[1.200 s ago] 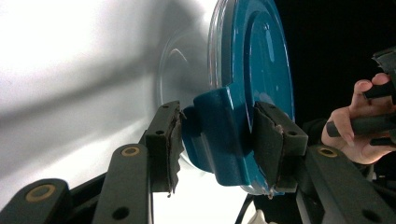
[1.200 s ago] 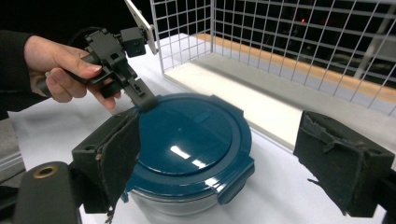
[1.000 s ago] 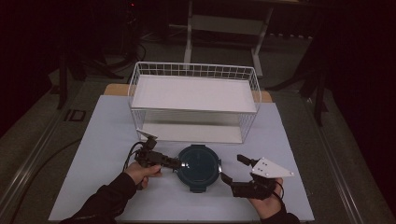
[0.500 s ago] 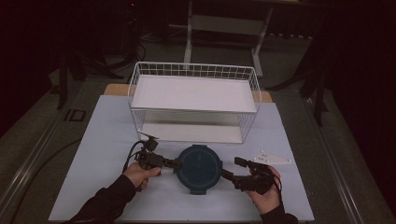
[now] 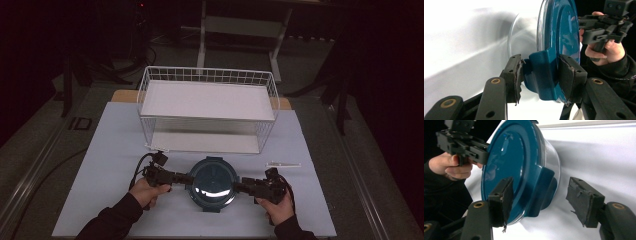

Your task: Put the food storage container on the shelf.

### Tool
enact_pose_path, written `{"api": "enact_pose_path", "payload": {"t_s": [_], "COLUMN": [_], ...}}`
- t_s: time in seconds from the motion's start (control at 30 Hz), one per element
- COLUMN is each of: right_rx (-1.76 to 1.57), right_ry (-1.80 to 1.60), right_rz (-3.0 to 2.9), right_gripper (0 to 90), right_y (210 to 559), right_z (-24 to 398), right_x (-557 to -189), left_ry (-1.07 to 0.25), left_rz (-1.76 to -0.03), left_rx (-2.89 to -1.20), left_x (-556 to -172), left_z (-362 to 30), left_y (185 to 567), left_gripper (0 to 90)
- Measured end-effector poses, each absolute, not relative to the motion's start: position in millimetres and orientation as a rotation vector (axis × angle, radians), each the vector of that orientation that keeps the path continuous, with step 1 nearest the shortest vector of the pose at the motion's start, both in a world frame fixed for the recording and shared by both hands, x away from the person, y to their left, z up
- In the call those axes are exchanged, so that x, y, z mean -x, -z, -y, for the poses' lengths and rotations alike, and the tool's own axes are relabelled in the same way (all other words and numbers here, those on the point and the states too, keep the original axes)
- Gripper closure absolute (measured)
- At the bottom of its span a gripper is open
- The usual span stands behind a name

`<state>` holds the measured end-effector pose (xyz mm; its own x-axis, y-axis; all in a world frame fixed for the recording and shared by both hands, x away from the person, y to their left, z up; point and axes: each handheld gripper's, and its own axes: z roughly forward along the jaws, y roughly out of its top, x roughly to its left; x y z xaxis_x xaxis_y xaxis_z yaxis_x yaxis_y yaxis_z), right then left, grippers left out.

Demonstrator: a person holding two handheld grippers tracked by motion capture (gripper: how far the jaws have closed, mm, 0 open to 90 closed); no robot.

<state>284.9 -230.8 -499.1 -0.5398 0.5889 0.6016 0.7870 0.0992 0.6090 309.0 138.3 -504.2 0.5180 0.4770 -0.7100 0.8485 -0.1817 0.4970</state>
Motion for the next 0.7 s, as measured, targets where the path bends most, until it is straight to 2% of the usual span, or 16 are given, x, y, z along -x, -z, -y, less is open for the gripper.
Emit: {"api": "enact_pose_path", "payload": {"t_s": [0.07,0.3,0.7], "right_rx": [1.388,1.367,1.359], "right_ry": [1.407,1.383,1.384], "right_rz": [2.124,2.025,1.975], "right_gripper": [44.2,52.9,55.6], "right_y": [501,506,510], "right_z": [231,231,233], "right_x": [-287,-291,-288], "left_ry": [0.497,0.484,0.453], "left_rz": [-1.090,-1.086,-1.096], "left_rx": [-1.830,-1.836,-1.837], "left_x": [-308,-305,-296], "left_z": [-139,-138,-137], "left_y": [504,503,500], "left_gripper": [56.2,56.5,56.6]}}
